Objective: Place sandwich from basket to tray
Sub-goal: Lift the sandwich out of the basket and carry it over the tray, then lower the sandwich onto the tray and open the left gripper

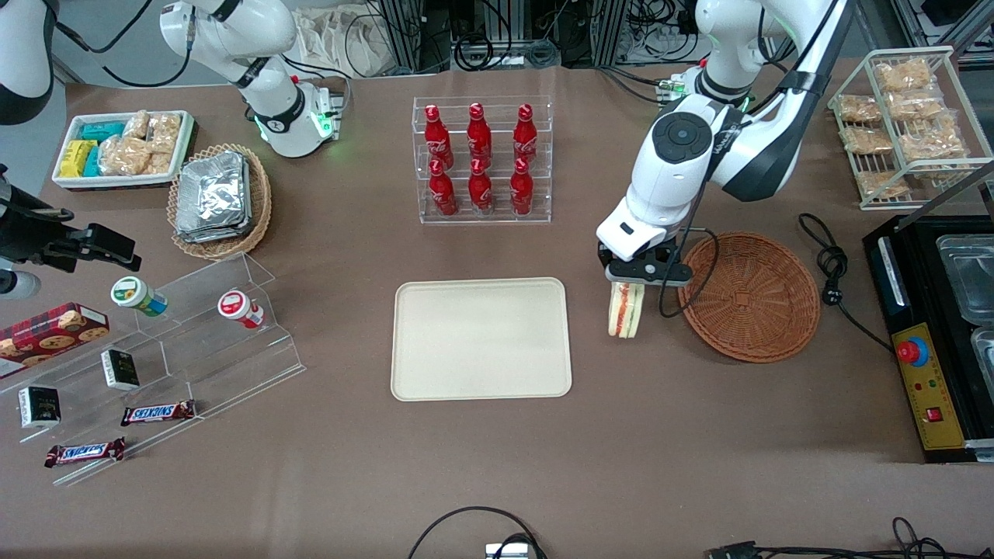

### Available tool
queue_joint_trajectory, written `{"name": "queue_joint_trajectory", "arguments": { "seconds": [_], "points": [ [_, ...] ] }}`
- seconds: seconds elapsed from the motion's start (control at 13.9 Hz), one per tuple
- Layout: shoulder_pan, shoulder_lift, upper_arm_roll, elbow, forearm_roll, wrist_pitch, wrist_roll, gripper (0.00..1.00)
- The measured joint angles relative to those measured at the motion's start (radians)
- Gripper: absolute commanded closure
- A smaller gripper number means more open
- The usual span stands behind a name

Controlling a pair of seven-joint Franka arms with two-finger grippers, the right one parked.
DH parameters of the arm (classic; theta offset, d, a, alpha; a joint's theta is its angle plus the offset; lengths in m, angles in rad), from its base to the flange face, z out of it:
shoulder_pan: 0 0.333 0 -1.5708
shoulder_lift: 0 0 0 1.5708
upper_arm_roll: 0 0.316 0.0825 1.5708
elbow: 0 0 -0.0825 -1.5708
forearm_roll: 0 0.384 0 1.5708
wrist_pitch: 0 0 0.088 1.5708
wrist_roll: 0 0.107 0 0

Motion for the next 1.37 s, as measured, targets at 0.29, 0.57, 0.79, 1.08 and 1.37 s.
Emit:
{"name": "queue_joint_trajectory", "arguments": {
  "seconds": [0.29,0.57,0.79,1.08,1.37],
  "points": [
    [-0.053,0.068,-0.005,0.062,0.000,0.009,-0.021,0.67],
    [-0.081,0.141,-0.005,0.135,0.001,0.009,-0.049,0.69],
    [-0.098,0.206,-0.005,0.204,0.040,-0.005,-0.126,0.70],
    [-0.145,0.328,-0.005,0.338,0.108,-0.061,-0.209,0.70],
    [-0.176,0.415,-0.004,0.414,0.114,-0.064,-0.232,0.71]
  ]
}}
